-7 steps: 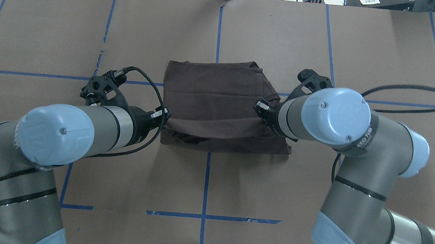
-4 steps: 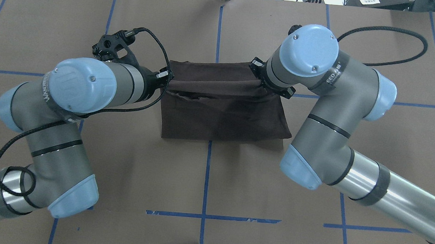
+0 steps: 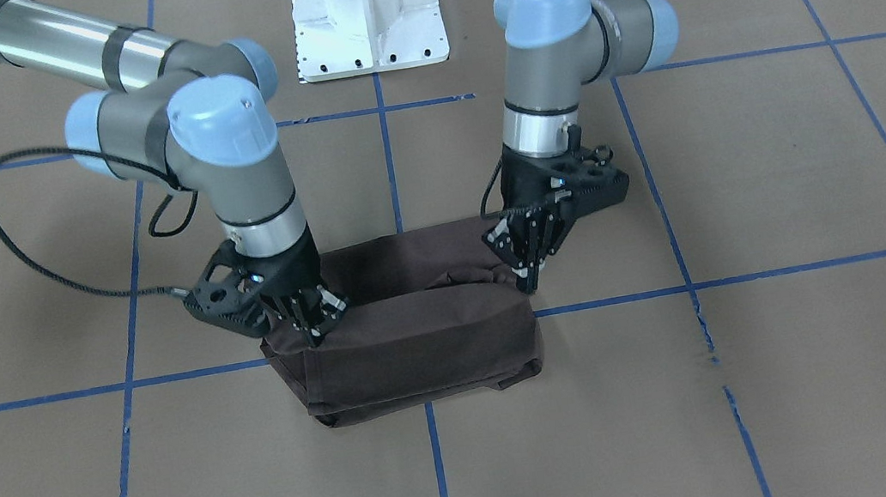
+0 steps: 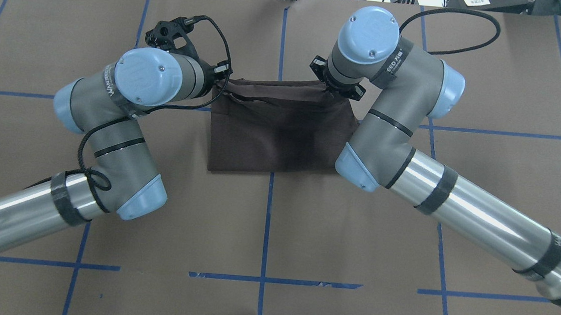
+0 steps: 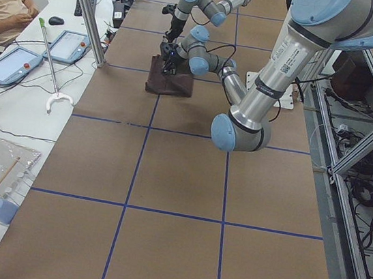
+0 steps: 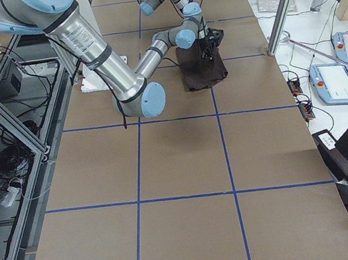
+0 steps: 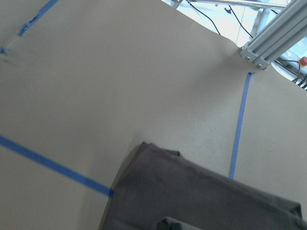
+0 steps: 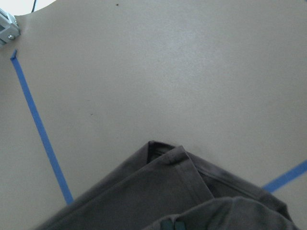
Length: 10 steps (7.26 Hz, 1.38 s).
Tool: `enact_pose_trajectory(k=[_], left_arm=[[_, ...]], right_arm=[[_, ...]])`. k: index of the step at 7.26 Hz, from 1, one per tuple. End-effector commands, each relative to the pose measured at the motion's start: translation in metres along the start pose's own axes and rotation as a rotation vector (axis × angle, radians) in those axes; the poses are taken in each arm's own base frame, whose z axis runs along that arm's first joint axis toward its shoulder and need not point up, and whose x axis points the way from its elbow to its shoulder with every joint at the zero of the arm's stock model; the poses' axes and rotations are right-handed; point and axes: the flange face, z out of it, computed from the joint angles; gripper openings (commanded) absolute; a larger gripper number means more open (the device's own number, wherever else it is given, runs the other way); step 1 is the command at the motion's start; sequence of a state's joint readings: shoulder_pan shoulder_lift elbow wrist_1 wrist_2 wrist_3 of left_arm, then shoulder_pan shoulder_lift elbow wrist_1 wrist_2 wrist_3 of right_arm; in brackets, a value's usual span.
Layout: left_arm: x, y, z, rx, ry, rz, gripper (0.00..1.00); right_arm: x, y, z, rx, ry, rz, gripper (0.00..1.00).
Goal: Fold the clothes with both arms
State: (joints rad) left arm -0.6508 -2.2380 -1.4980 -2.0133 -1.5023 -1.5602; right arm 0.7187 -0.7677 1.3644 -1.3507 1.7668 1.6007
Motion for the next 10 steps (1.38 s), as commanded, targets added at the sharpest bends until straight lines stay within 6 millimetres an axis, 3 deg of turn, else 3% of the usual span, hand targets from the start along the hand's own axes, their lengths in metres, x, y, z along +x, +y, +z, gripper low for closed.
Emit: enact_pose_trajectory(k=[1, 2, 3, 4, 5, 6, 7, 8, 9, 10], left_arm=[[-0.002, -0.073, 0.051, 0.084, 0.03, 0.067, 1.0], [-0.019, -0.086, 0.043, 0.1, 0.027, 0.109, 1.0], [-0.036, -0.085, 0.019, 0.105, 0.053, 0.148, 1.0], [-0.06, -0.081, -0.003, 0.076, 0.079, 0.164, 1.0], [-0.107, -0.072, -0.023, 0.002, 0.087, 0.253, 1.0], [-0.142, -0.083, -0.046, -0.051, 0.098, 0.377, 1.0], [-0.189, -0.118, -0.062, -0.133, 0.092, 0.466, 1.0], [-0.245, -0.168, -0.082, -0.167, 0.076, 0.579, 1.0], [-0.297, -0.216, -0.103, -0.155, 0.044, 0.724, 1.0], [-0.34, -0.264, -0.126, -0.186, 0.017, 0.77, 1.0]], right_arm=[[-0.055, -0.074, 0.012, 0.018, -0.055, -0.06, 0.99], [-0.039, -0.11, -0.003, -0.097, -0.068, -0.044, 1.0], [-0.024, -0.116, -0.005, -0.091, -0.071, -0.089, 1.0], [0.004, -0.122, -0.002, -0.092, -0.069, -0.1, 1.0], [0.052, -0.137, -0.004, -0.084, -0.065, -0.133, 1.0], [0.108, -0.161, -0.007, -0.086, -0.053, -0.215, 1.0], [0.178, -0.21, -0.013, -0.104, -0.031, -0.291, 1.0], [0.242, -0.262, -0.026, -0.096, 0.0, -0.381, 1.0], [0.278, -0.3, -0.044, -0.124, 0.066, -0.461, 1.0], [0.301, -0.329, -0.067, -0.164, 0.106, -0.521, 1.0]])
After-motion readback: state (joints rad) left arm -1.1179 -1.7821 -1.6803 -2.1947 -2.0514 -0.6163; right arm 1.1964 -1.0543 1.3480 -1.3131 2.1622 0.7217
